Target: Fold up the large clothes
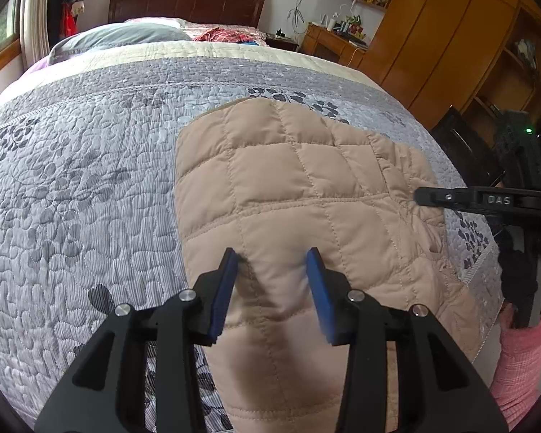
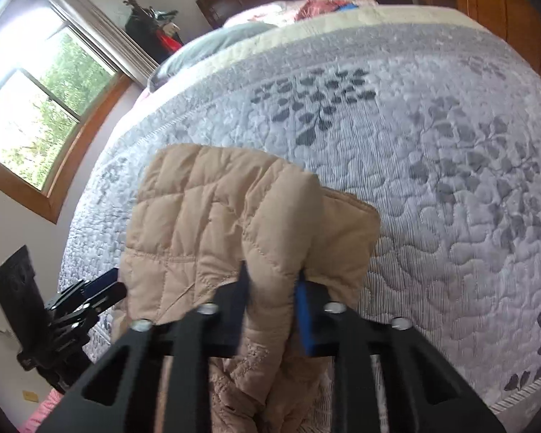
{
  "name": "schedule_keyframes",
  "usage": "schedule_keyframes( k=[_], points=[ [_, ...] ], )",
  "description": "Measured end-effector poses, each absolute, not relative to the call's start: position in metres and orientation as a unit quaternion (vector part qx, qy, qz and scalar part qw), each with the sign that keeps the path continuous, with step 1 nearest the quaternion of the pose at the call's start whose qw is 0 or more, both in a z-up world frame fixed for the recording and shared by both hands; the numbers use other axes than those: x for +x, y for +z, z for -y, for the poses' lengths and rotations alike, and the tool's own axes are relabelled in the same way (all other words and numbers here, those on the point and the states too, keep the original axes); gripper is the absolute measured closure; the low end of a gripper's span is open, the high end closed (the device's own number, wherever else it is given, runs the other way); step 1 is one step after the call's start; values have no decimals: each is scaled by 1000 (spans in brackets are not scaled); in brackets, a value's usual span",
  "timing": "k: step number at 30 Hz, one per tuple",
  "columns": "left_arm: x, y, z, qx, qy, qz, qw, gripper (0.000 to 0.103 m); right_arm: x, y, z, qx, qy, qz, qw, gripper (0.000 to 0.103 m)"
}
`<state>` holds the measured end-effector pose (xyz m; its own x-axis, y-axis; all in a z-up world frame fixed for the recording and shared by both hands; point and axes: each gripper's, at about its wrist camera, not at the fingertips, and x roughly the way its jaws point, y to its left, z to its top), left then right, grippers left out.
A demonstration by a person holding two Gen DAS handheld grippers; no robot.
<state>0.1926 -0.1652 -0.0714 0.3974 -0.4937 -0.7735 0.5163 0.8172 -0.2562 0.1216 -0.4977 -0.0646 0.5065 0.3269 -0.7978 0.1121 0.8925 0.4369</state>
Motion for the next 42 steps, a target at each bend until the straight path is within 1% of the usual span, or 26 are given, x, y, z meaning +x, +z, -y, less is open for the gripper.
schedule_keyframes(
  k=[3,6,9,13,15,17,20,21,25,30,34,39,42],
  points=[
    [190,-71,169,18,-307,-456,835,63,111,-58,498,213,63,-485,846,92],
    [188,-72,175,27,-312,-453,834,62,105,-63,496,199,43,-491,847,92],
    [188,-76,180,36,-315,-453,833,62,106,-79,499,200,32,-504,840,92],
    [196,-87,187,43,-314,-460,829,58,117,-110,499,210,28,-528,822,92],
    [201,-90,187,38,-315,-465,827,57,119,-115,498,213,26,-531,820,91],
    [204,-91,186,31,-315,-472,823,57,119,-112,497,211,23,-531,821,90],
    [205,-82,177,20,-314,-481,818,58,111,-98,498,214,19,-522,826,82],
    [204,-78,174,16,-312,-482,819,59,106,-91,499,212,16,-517,829,81],
    [186,-53,151,-2,-319,-463,827,60,74,-55,489,183,8,-485,855,81],
    [146,-37,140,1,-355,-455,817,60,42,-31,452,148,59,-477,864,81],
    [125,-41,139,5,-366,-465,806,61,23,-33,423,123,84,-487,861,81],
    [112,-48,134,5,-372,-476,797,62,9,-42,409,120,91,-495,856,81],
    [110,-56,133,6,-373,-484,791,66,4,-51,407,124,90,-503,850,81]
  ],
)
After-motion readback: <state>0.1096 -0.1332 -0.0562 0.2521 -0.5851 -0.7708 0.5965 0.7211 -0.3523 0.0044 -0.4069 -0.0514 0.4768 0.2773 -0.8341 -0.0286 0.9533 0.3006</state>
